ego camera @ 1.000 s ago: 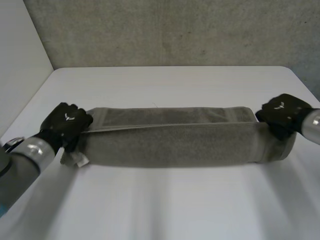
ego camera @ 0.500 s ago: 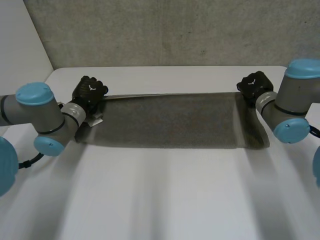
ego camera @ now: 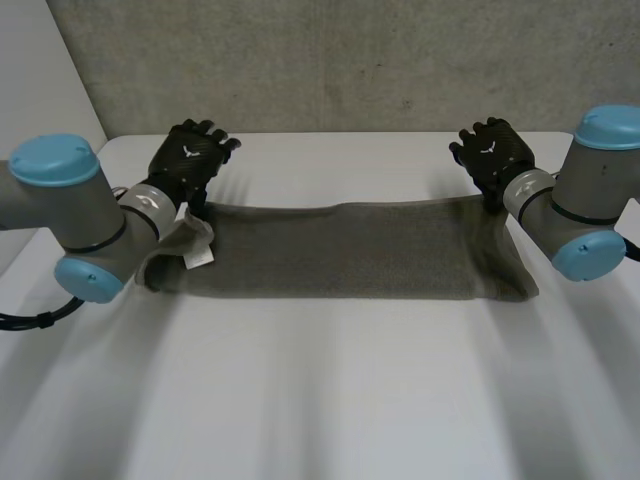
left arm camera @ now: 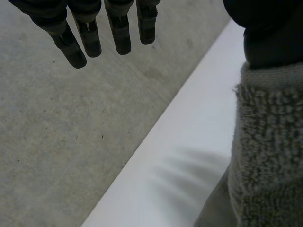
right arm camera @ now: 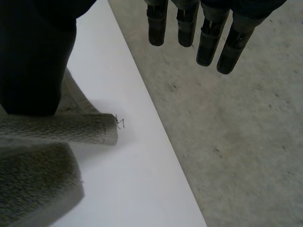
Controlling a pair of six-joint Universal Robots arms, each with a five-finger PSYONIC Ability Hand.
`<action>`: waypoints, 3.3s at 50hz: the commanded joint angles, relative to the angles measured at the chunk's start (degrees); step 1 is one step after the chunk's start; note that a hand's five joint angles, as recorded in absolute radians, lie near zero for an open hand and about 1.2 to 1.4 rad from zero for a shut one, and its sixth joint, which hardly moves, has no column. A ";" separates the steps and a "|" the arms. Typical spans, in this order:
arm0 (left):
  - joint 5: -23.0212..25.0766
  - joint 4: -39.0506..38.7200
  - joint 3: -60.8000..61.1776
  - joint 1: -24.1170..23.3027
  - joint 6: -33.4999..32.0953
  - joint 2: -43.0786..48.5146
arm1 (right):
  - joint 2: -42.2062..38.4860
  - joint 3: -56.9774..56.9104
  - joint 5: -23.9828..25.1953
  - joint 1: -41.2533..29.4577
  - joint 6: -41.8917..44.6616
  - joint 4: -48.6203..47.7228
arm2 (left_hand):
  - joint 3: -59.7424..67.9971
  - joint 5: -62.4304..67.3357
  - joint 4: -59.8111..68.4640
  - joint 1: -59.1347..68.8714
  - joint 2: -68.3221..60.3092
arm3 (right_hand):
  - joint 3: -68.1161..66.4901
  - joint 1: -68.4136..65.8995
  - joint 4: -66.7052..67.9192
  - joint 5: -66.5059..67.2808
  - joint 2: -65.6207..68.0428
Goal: Fold the towel.
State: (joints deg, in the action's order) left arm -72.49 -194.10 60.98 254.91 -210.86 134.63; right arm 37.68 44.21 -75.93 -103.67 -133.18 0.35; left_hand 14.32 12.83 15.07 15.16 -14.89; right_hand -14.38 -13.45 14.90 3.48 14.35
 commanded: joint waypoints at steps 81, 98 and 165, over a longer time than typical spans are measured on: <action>-11.96 2.96 19.43 0.42 17.95 -11.67 | 18.49 38.05 5.09 7.87 -14.66 -2.20 | -4.11 -12.62 -4.86 -4.95 4.67 | -4.94 -5.87 4.42 5.83 4.97; -12.67 -0.49 21.72 -0.02 16.27 -11.67 | 12.16 34.71 4.91 9.72 -14.57 -3.25 | -4.11 -12.62 -4.86 -4.95 4.67 | -36.00 -36.93 35.48 36.90 36.03; -12.76 -0.57 21.90 -4.77 16.36 -16.33 | 10.84 10.10 -7.57 -24.91 -17.82 0.17 | -4.28 -12.79 -5.03 -5.12 4.84 | 4.38 3.45 -4.90 -3.48 -4.35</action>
State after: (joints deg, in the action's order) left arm -85.39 -194.60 83.59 251.11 -194.49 118.26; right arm 40.21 48.87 -81.70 -134.34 -144.49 -0.20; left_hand 13.99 12.30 15.09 15.05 -14.86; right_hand -14.44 -13.82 14.94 3.36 14.69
